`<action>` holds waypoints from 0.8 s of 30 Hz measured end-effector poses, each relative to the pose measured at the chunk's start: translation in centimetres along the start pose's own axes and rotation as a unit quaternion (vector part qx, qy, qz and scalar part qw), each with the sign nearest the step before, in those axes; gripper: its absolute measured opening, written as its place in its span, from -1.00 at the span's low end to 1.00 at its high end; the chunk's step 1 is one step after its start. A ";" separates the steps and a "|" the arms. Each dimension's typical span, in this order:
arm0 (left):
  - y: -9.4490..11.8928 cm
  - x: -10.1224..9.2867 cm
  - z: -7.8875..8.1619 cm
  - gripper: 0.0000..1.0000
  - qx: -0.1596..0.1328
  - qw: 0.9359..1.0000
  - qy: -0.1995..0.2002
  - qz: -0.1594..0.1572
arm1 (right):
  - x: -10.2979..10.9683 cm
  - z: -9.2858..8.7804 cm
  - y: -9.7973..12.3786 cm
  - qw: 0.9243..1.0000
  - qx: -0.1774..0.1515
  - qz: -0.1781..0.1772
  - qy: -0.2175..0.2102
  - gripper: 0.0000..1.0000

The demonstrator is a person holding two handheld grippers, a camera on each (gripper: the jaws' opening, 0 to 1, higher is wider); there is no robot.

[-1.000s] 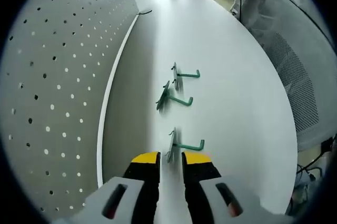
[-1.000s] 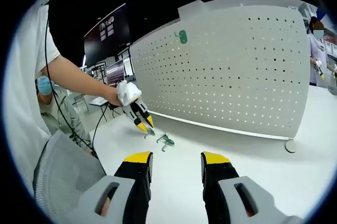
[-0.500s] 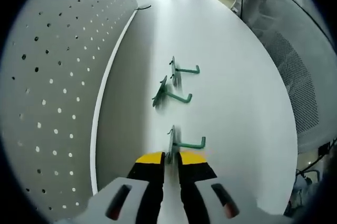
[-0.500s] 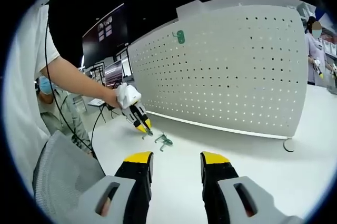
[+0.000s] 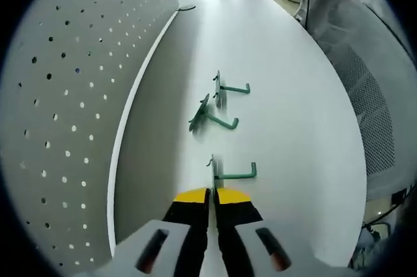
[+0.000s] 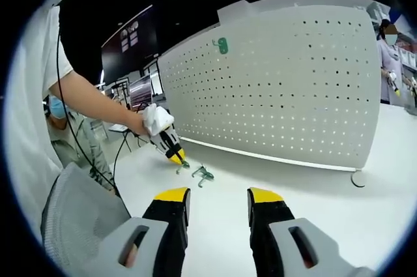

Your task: Insert the hook assembly into the mounting plate slot until the hook locks in place.

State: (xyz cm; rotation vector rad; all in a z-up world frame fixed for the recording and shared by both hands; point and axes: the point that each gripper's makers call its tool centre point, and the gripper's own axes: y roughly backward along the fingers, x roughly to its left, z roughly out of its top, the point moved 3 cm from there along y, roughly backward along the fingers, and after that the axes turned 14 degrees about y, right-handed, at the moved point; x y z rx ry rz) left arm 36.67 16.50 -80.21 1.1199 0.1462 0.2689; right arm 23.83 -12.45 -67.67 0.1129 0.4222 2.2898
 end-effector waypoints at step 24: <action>0.9 -0.1 0.9 -0.98 -0.076 0.996 0.044 0.019 | 0.0 0.1 0.0 1.000 -0.002 0.000 0.002 -0.33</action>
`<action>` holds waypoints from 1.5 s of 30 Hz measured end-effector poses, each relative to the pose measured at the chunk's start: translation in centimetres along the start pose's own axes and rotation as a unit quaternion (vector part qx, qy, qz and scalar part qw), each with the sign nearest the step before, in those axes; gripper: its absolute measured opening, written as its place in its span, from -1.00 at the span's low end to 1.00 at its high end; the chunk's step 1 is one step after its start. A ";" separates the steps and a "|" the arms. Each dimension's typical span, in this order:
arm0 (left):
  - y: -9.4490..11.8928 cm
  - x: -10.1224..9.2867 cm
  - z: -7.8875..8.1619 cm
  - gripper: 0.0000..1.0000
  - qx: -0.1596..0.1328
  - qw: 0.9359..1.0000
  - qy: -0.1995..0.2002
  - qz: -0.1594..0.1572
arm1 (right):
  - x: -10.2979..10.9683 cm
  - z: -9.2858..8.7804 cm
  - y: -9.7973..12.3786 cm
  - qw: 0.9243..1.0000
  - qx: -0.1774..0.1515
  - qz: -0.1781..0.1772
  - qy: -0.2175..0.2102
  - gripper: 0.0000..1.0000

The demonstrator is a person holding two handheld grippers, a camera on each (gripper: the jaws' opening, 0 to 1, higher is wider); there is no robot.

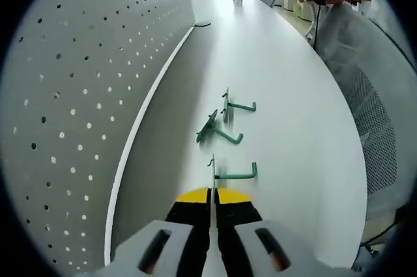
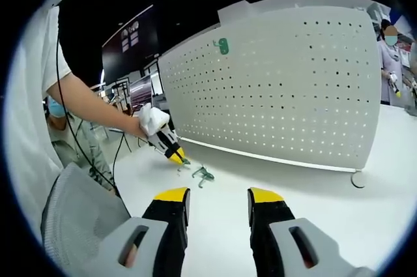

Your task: Insert the hook assembly into the mounting plate slot until the hook locks in place.

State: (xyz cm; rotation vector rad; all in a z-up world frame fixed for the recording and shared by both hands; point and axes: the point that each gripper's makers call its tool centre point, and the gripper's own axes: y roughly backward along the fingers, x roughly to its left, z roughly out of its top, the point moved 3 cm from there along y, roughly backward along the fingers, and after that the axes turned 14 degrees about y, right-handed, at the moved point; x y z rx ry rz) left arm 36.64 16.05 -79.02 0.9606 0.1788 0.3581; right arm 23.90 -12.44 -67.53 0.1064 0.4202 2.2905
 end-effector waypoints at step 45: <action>9.0 -1.3 8.0 -0.97 -0.315 0.936 0.127 0.090 | 0.0 0.9 0.1 1.000 -0.022 -0.005 0.006 -0.33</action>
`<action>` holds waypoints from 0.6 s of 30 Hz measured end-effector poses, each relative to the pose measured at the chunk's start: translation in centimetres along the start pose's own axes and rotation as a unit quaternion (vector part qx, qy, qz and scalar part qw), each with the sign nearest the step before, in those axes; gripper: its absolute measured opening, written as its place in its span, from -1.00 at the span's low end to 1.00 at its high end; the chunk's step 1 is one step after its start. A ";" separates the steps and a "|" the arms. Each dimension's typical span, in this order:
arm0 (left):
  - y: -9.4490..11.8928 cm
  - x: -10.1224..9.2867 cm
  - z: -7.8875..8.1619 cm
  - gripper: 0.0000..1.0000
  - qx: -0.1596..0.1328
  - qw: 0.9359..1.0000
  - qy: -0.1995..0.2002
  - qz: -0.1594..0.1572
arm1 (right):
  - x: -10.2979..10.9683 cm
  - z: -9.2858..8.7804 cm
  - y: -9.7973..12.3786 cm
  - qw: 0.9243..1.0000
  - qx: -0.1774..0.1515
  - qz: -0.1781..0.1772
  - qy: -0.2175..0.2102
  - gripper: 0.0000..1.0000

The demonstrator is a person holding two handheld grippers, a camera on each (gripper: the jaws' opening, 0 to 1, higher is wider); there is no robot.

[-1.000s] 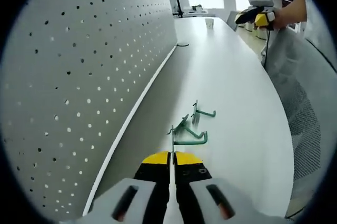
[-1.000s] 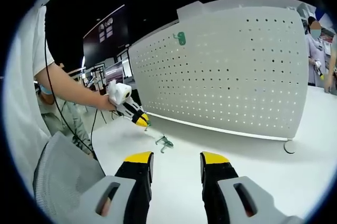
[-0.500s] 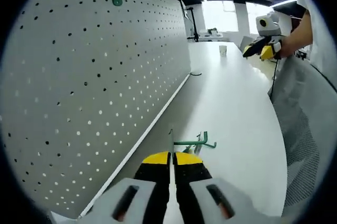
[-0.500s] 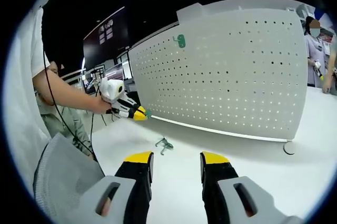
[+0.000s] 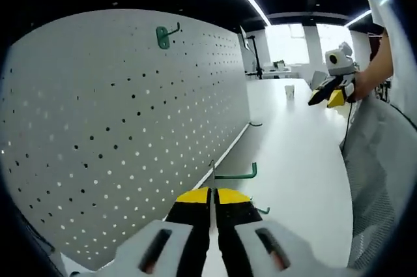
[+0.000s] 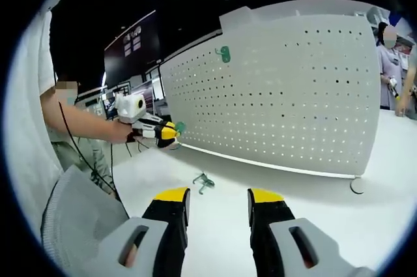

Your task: Insert the hook assembly into the mounting plate slot until the hook locks in place.

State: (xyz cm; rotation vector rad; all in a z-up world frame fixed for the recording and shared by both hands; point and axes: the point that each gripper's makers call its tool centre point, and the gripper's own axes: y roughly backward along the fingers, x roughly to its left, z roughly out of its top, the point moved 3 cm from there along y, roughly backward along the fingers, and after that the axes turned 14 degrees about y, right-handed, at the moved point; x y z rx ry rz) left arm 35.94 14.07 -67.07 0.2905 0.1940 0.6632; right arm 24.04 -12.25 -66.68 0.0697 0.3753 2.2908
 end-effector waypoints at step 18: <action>1.5 -1.7 4.5 -0.97 -0.117 0.993 0.027 0.018 | 0.0 0.1 0.1 1.000 -0.004 -0.002 -0.002 -0.32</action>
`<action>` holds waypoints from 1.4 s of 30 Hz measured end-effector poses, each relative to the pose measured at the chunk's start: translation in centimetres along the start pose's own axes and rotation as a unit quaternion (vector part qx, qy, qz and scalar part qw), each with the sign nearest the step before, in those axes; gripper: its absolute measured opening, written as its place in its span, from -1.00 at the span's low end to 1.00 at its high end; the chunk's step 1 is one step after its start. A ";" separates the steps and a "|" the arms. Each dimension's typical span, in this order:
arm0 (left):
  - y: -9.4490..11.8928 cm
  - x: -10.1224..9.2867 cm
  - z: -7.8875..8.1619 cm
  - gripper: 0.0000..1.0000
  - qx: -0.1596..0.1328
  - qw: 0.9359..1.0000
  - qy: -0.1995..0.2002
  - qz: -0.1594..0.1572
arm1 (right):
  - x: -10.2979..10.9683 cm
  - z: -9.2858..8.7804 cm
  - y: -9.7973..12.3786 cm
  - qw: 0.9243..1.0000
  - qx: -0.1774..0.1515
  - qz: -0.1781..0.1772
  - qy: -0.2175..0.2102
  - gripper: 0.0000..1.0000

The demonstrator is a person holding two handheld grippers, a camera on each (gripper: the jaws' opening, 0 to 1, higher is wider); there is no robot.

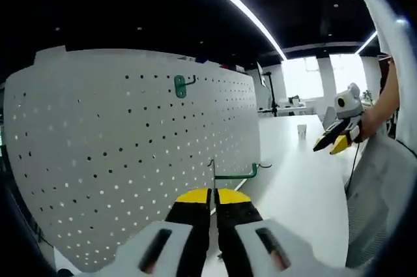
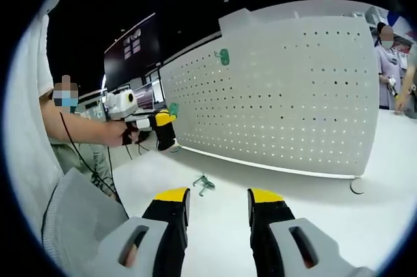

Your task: Insert the hook assembly into the mounting plate slot until the hook locks in place.

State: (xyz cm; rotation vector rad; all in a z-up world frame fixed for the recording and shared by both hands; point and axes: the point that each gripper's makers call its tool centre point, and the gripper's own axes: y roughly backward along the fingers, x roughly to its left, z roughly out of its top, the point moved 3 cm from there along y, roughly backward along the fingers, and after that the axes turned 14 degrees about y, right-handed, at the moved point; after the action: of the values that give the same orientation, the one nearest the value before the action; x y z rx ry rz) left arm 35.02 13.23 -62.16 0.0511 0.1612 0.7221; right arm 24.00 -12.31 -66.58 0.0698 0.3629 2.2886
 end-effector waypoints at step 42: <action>-0.5 -2.1 0.8 -0.96 -0.019 1.000 0.021 0.010 | 0.4 6.8 -1.1 0.990 -0.140 0.006 0.022 -0.35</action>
State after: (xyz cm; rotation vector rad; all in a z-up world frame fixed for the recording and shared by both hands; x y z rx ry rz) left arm 33.95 11.43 -61.17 0.0014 0.1882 0.7471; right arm 25.67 -9.72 -60.37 -0.1217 0.0612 2.3340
